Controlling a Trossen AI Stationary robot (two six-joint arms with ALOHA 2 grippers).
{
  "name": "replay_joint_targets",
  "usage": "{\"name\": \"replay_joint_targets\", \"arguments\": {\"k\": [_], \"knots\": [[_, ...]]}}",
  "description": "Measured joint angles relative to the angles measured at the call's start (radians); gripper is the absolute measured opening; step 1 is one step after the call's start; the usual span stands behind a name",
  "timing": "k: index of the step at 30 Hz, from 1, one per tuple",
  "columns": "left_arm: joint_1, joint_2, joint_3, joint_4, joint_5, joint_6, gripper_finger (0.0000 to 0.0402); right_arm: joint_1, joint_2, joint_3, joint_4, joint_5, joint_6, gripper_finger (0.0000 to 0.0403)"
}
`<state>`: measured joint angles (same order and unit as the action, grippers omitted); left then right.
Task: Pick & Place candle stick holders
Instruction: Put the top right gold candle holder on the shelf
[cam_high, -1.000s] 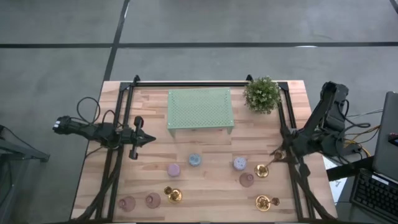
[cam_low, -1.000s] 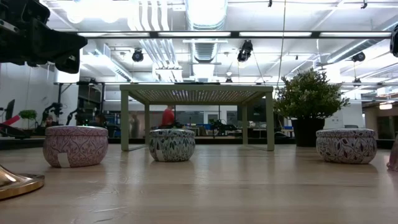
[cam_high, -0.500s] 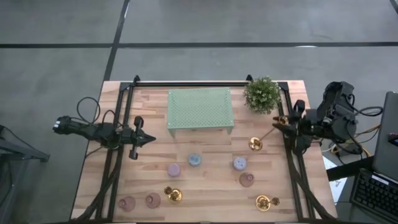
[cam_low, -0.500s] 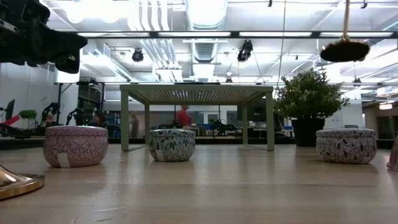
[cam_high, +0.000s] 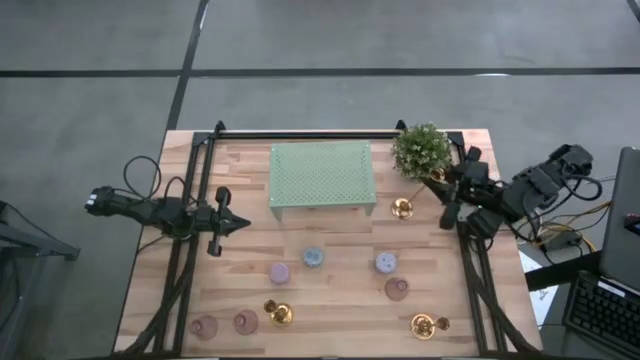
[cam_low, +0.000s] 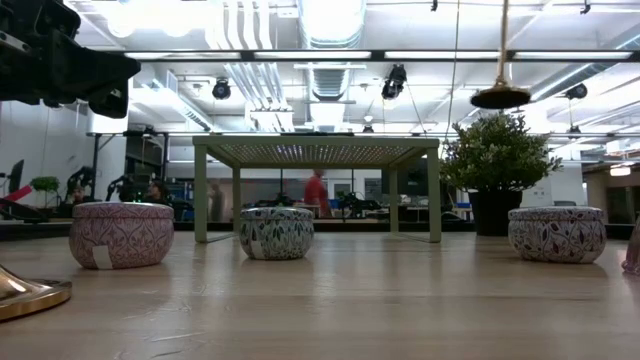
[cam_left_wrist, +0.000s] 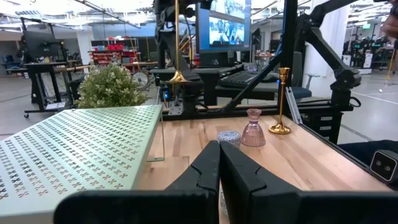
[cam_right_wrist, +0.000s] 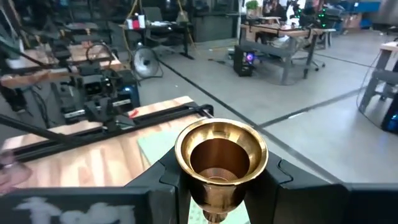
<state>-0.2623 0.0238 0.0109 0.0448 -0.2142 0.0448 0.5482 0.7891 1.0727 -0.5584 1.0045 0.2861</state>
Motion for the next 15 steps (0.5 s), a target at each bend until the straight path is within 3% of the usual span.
{"name": "replay_joint_targets", "arguments": {"k": [6,15], "knots": [[0.0,0.0,0.0,0.0,0.0,0.0,0.0014,-0.245,0.06,0.021,0.231,-0.315,-0.181,0.0097],[0.0,0.0,0.0,0.0,0.0,0.0,0.0014,-0.596,0.192,0.115,0.242,-0.643,-0.219,0.0101]]}}
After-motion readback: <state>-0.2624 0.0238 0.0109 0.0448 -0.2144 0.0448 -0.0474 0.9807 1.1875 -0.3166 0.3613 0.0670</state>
